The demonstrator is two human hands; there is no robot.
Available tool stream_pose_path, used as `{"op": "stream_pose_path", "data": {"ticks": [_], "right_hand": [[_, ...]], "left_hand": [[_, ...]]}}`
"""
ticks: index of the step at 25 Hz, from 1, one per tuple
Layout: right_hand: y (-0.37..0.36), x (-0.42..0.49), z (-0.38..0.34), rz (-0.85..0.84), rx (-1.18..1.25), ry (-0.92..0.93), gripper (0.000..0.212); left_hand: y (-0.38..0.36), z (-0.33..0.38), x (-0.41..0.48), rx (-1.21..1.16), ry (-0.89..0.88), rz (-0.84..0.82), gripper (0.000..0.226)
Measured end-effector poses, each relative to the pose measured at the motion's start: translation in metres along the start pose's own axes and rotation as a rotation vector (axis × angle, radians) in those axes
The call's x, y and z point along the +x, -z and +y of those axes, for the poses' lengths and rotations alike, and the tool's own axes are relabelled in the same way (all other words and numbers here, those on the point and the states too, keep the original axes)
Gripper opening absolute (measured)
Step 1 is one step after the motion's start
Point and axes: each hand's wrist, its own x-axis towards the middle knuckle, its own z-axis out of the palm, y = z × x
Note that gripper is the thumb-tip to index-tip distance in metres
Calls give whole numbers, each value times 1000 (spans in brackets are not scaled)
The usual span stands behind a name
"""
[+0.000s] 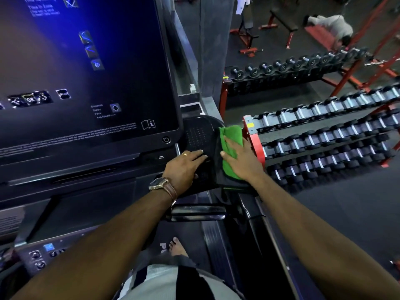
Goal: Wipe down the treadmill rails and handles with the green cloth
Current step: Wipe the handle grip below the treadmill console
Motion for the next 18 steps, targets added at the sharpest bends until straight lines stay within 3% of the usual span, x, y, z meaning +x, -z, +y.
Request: {"op": "stream_pose_path", "data": {"ticks": [4, 9, 14, 16, 18], "right_hand": [[9, 60, -35, -22, 79, -189, 61], [-5, 34, -49, 59, -327, 218, 52], [0, 71, -57, 43, -372, 84, 57], [-7, 82, -88, 7, -480, 179, 57], [-13, 66, -99, -54, -556, 417, 54]], "left_hand": [[-1, 1, -2, -11, 1, -23, 73], [3, -5, 0, 110, -144, 18, 53], [7, 5, -5, 244, -193, 115, 22], [8, 4, -6, 280, -191, 92, 17], [7, 3, -6, 288, -219, 56, 14]]}}
